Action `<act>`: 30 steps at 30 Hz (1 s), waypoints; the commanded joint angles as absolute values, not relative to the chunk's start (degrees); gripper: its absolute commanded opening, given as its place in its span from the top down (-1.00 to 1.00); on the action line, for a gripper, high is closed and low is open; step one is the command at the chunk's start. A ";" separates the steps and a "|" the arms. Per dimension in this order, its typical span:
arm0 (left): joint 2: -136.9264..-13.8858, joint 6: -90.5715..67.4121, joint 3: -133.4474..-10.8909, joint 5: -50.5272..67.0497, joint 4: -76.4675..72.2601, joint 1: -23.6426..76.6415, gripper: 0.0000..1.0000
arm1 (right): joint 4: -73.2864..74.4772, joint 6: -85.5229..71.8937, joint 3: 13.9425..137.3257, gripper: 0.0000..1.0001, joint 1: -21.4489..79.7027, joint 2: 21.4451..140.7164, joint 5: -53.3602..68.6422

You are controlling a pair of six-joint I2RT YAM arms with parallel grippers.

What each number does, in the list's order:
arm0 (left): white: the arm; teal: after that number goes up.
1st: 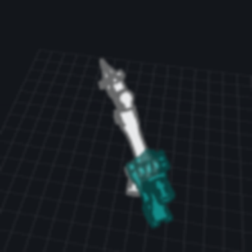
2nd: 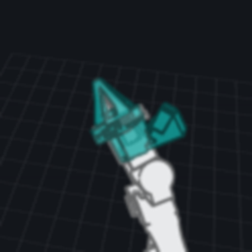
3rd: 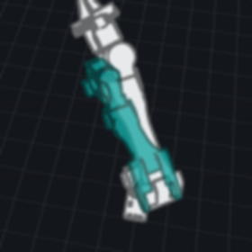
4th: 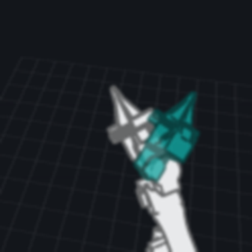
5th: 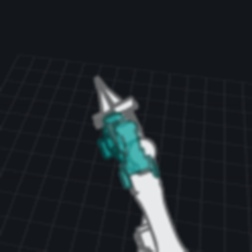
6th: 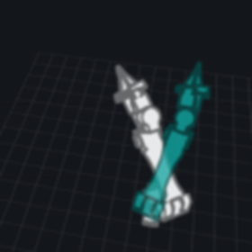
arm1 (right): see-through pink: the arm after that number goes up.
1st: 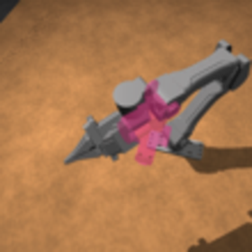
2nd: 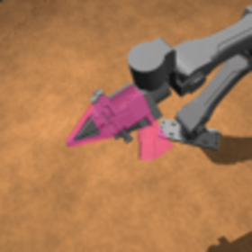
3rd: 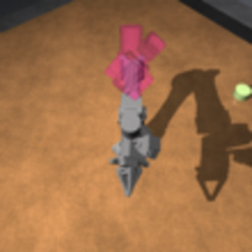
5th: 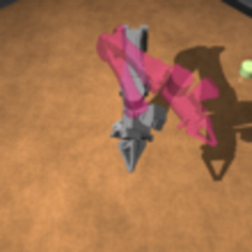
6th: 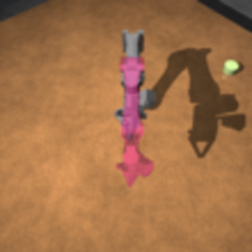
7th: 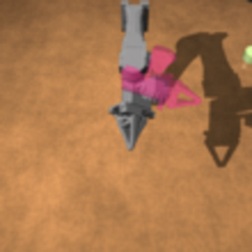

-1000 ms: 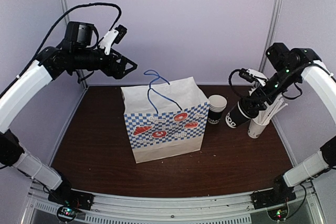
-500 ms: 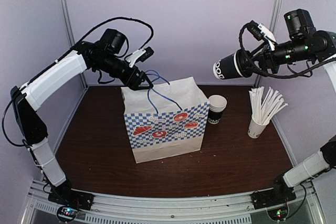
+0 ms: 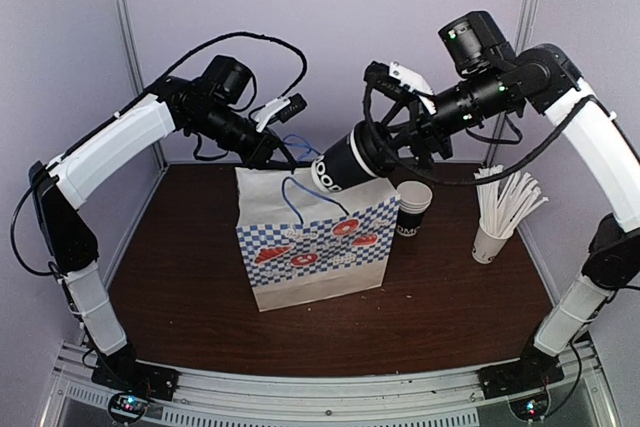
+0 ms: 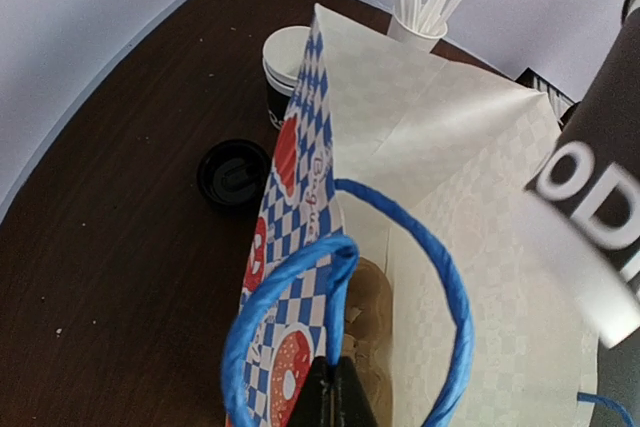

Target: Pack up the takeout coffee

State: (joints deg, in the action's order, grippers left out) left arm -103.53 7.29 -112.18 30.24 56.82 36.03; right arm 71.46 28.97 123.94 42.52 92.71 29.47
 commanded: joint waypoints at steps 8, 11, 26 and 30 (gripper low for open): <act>-97.27 7.69 -111.20 24.23 57.73 43.28 1.00 | 74.93 36.77 122.13 0.08 54.87 96.20 17.02; -96.39 6.05 -111.63 19.58 57.39 47.00 1.00 | 76.62 39.70 120.11 0.07 57.71 95.26 13.96; -87.85 -2.89 -101.94 7.83 48.10 57.77 1.00 | 78.07 42.70 106.31 0.11 71.97 92.04 -3.69; -85.99 -3.62 -98.39 6.16 45.09 60.34 1.00 | 77.48 43.32 103.51 0.10 73.07 90.85 -7.07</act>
